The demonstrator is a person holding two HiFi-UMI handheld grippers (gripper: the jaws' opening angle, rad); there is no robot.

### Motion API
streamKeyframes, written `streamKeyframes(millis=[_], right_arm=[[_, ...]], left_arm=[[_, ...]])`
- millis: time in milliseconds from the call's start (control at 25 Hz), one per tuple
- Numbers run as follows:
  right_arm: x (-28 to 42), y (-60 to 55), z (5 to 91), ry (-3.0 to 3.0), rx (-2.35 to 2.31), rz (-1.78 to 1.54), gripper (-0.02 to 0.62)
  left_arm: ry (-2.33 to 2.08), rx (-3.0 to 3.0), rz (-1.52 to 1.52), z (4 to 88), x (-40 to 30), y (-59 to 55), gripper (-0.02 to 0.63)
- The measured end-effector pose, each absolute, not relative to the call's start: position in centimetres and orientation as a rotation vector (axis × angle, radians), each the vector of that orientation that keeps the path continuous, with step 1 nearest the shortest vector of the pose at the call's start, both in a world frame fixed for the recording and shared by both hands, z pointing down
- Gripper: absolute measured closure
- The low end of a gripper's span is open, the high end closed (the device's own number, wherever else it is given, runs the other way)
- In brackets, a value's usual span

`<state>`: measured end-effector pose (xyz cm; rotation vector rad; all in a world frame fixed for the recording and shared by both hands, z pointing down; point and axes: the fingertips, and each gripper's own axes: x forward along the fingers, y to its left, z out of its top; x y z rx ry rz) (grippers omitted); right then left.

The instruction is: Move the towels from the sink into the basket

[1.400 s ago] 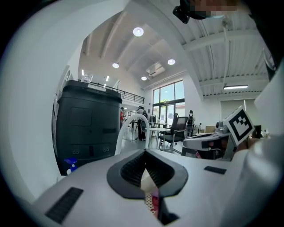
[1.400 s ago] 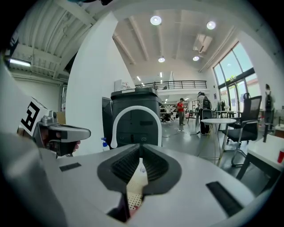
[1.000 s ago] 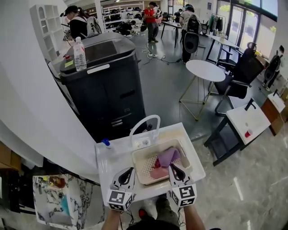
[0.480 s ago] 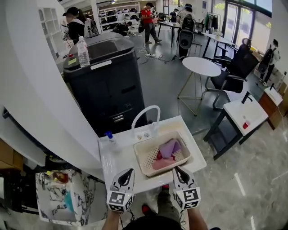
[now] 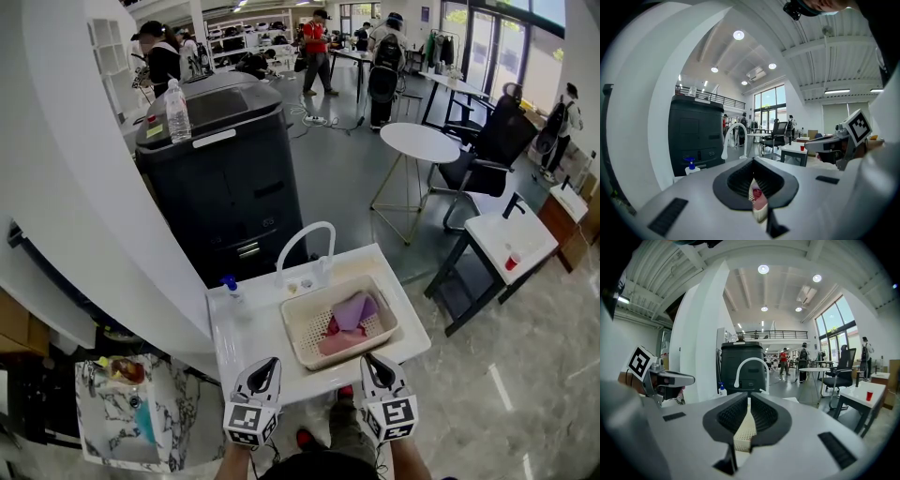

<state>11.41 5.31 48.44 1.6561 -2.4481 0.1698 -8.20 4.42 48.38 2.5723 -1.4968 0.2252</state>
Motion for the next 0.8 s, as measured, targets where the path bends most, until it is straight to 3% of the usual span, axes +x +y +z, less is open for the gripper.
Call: streamKeyframes(millis=[800], right_arm=[[11.14,4.74,49.33,-2.450,1.632,0.189,0.552]], left_arm=[[-1.517,2.555,0.222,48.54,-8.53,3.93,0.603]])
